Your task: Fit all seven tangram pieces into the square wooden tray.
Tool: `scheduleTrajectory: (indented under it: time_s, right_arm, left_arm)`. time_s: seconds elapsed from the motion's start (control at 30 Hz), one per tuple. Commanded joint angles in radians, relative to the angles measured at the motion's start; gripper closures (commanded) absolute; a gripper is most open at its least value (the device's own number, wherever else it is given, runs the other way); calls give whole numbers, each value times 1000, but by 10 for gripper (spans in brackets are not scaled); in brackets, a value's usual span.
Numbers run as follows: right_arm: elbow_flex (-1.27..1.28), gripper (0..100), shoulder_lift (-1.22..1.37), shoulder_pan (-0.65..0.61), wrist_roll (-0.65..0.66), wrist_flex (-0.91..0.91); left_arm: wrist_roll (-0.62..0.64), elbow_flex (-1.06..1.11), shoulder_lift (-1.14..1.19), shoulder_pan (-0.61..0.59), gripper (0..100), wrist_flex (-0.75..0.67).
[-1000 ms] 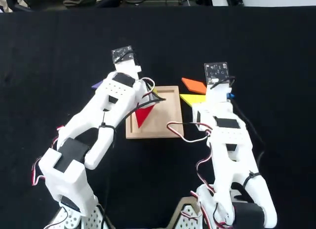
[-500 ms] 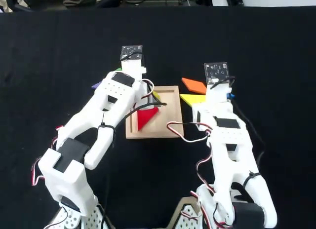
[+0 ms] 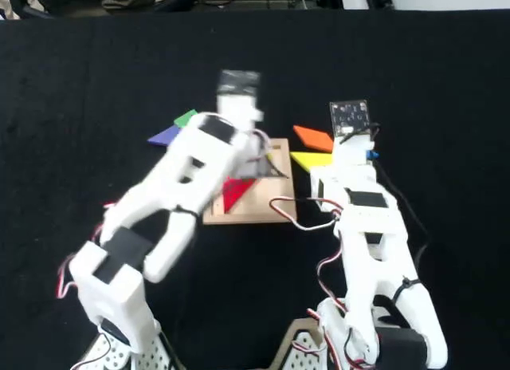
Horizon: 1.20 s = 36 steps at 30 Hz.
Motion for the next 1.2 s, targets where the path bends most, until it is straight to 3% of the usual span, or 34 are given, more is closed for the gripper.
scheduleTrajectory:
  time_s: [0.0,0.33,0.63,0.93,1.17]
  right_arm:
    - [-31,854,-10,72,0,-11]
    - [-30,854,-10,81,0,-14]
    - [-31,854,-4,80,0,-15]
    - [-27,854,-4,55,0,-17]
    - [-27,854,-4,55,0,-17]
  left_arm:
    - [18,-62,34,41,851,-71]
    - [60,-62,180,31,855,-112]
    - [54,-65,163,-61,855,14]
    - [-51,-68,158,-87,855,91]
    - [-51,-114,6,-127,854,144]
